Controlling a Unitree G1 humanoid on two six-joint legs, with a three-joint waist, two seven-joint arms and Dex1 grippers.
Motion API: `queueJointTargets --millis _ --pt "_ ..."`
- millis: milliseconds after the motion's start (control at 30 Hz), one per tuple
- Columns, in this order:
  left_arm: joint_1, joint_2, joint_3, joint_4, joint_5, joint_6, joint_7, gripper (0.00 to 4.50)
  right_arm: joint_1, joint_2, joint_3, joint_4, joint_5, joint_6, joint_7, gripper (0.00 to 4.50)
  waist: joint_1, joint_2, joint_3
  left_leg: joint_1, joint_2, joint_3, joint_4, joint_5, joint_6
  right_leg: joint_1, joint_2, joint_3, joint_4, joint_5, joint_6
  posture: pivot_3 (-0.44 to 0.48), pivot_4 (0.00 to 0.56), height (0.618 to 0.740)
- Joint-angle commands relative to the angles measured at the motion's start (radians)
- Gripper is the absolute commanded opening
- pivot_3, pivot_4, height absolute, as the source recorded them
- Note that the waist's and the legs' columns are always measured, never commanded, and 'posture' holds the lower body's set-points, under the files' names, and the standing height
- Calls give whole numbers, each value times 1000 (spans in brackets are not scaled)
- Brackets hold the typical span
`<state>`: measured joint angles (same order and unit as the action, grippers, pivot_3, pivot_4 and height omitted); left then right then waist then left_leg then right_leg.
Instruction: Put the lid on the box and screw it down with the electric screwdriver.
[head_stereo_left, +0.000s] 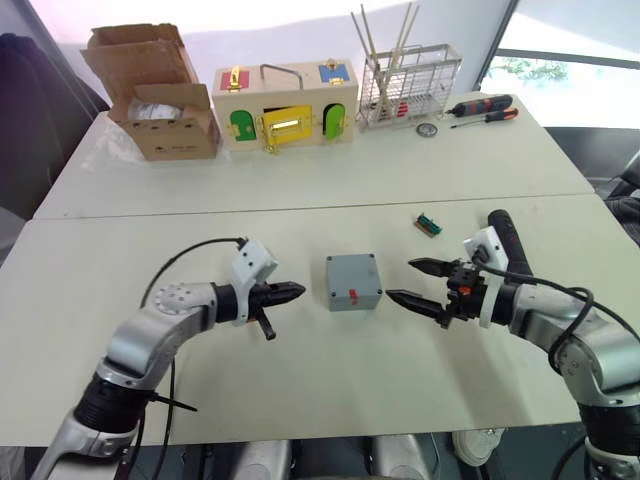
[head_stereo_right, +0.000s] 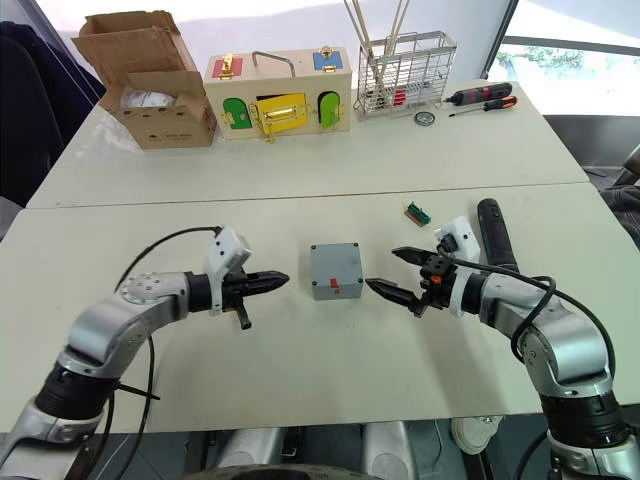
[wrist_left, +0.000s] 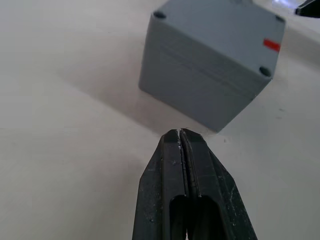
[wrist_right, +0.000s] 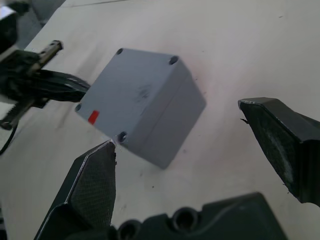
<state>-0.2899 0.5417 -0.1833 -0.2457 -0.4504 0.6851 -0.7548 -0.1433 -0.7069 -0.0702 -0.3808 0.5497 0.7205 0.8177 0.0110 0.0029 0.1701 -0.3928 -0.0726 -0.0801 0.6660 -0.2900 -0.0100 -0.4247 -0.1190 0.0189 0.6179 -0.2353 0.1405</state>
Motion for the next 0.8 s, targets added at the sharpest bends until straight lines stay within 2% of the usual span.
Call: queueJointTargets --millis 33,200,533,667,800 --pt "-47 -41 0 30 13 -42 -1 0 17 3 52 -18 -35 -48 15 4486 3 0 0 0 0 0 0 0 0 0 0 0 0 0 0 0 150 734" --pt "-92 -64 -47 102 72 -101 -42 0 21 45 103 -37 19 16 15 4486 1 0 0 0 0 0 1 0 0 0 0 0 0 0 0 0 150 734" --pt "-171 -142 -92 214 138 -202 -90 0 66 48 148 -154 66 96 4 4486 3 -1 0 0 0 0 1 -1 1 0 0 0 0 0 0 0 150 734" --pt "-151 -122 -60 229 194 -242 -54 0 65 -5 104 -182 36 93 -7 4486 1 -1 0 0 0 0 1 0 -1 0 0 0 0 0 0 0 150 734" --pt "-112 -85 -5 204 203 -239 -26 0 41 -105 78 -150 -13 54 26 4486 1 -1 0 0 0 0 1 -1 1 0 0 0 0 0 0 0 150 734"
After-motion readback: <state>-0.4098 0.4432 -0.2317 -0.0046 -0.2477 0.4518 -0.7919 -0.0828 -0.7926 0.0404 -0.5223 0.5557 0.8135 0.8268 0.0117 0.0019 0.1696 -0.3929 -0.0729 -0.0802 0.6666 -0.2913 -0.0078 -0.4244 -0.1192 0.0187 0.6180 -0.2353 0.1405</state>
